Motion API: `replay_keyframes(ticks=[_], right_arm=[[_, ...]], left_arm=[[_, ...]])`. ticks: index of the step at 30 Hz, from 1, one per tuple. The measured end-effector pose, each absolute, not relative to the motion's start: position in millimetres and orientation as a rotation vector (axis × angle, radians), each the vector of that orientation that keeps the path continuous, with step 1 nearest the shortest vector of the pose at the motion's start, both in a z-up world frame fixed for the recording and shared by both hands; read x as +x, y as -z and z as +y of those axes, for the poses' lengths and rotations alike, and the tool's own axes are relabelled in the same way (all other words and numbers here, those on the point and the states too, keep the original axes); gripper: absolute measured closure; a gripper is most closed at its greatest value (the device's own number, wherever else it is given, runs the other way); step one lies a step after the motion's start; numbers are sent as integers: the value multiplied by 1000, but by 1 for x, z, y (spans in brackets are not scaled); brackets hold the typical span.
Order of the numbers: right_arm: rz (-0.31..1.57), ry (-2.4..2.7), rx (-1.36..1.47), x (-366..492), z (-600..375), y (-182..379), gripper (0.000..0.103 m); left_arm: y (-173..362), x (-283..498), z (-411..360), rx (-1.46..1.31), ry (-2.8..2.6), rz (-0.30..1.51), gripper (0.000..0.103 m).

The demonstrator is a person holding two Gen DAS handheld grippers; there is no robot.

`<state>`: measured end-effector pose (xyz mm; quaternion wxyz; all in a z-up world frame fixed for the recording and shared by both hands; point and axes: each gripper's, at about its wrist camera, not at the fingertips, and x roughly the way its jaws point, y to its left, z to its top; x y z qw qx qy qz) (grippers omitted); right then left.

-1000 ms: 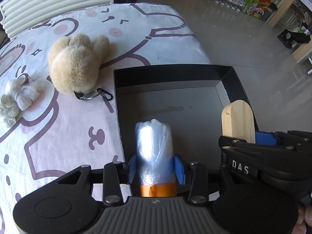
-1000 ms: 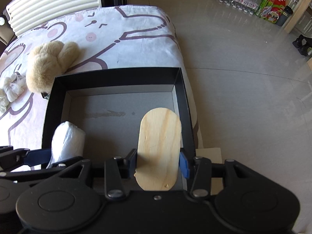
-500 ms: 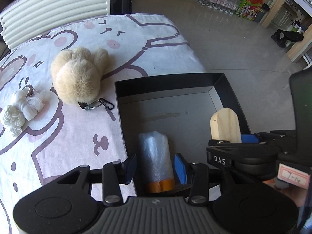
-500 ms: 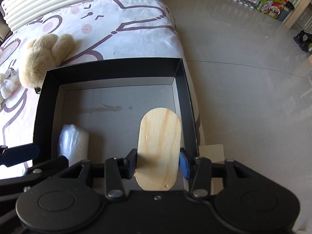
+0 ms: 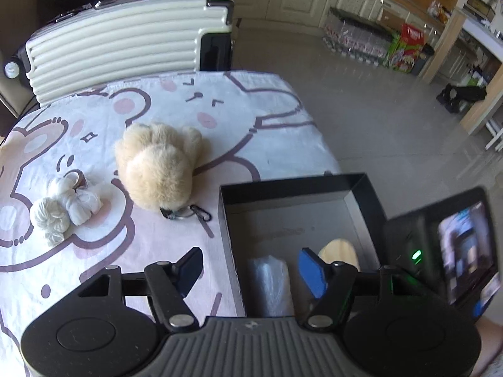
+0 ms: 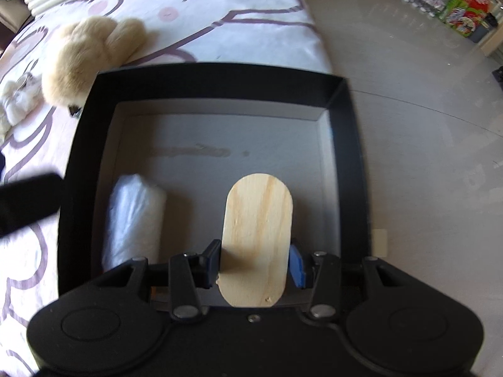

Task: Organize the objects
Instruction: 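Lower the bag roll into the box with the left tool while the right tool lowers the block, then open both tools to release the roll and block in the box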

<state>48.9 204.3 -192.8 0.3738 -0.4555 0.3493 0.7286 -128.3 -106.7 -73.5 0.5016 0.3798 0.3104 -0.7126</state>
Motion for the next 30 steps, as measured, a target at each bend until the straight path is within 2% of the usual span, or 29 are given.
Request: replay_keyframes(ticks=[11,13,20,25,30], right_arm=[[989,-2002,-1160,26,195,187,56],[1026,-1994,-1114,33,199,184,53],[1117,-1907,-957,60,210,176,53],[1102,-1779,-961,74,214,185,71],[1022,-1791,-1076,63,208,195,74]], left_arm=[[75,-101,-122,910,1665,771,35],[76,-99,-121,917,1666,766,35],[79,-101,-123,939,1679,756,35],[81,-103,-122,962,1683,739,35],[83,-104,-123,982,1687,727,35]])
